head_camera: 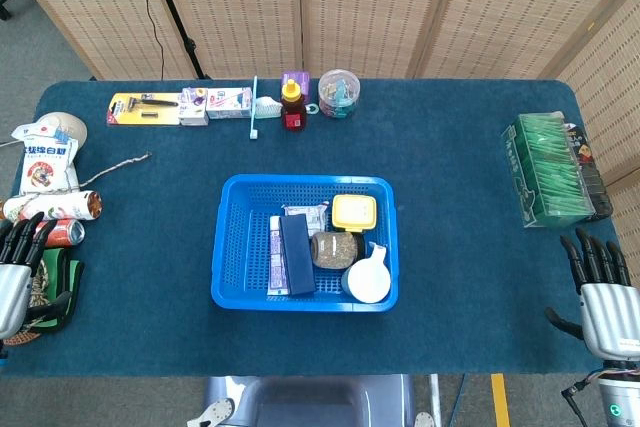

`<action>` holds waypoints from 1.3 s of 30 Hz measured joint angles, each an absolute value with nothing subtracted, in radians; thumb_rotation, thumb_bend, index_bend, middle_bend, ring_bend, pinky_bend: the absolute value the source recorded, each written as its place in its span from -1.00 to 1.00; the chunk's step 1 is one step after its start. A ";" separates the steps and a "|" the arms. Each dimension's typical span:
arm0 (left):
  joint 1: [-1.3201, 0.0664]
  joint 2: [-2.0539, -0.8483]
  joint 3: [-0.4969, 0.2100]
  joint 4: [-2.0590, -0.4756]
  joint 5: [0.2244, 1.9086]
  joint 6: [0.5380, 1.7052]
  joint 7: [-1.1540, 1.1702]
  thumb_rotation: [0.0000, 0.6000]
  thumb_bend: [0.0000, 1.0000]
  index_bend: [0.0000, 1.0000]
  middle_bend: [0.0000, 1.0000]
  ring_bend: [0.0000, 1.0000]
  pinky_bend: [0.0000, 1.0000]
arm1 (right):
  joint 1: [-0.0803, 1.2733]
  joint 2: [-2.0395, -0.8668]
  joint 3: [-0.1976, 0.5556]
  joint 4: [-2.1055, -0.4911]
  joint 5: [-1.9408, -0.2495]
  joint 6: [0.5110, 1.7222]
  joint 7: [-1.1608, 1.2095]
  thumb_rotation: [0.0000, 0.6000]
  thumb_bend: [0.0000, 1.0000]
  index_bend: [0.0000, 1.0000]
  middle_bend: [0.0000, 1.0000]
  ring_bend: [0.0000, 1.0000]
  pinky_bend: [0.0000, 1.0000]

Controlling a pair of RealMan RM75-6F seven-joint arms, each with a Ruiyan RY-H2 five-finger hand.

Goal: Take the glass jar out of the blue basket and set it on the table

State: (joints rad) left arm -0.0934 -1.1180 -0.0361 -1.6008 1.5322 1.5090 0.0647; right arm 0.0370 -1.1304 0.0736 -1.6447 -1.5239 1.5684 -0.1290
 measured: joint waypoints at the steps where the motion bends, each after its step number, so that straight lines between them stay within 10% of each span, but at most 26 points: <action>1: -0.094 -1.117 -0.035 -1.602 1.533 1.506 0.065 1.00 -0.96 -1.00 -1.00 -1.00 -1.00 | 0.037 -1.131 0.074 -1.642 -1.525 1.569 -0.125 1.00 -1.00 -1.00 -1.00 -1.00 -1.00; 20: -0.086 -1.045 -0.034 -1.736 1.523 1.513 0.052 1.00 -0.96 -1.00 -1.00 -1.00 -1.00 | 0.095 -1.076 0.095 -1.677 -1.602 1.547 -0.067 1.00 -1.00 -1.00 -1.00 -1.00 -1.00; 39: -0.082 -1.041 -0.052 -1.759 1.501 1.521 0.081 1.00 -0.96 -1.00 -1.00 -1.00 -1.00 | 0.424 -0.914 0.211 -2.045 -1.487 1.122 -0.125 1.00 -1.00 -1.00 -1.00 -1.00 -1.00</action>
State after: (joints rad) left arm -0.0824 -1.0406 -0.0522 -1.7595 1.5007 1.5209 0.0812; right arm 0.4238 -0.9143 0.2115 -2.0447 -1.4869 1.1223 -0.1254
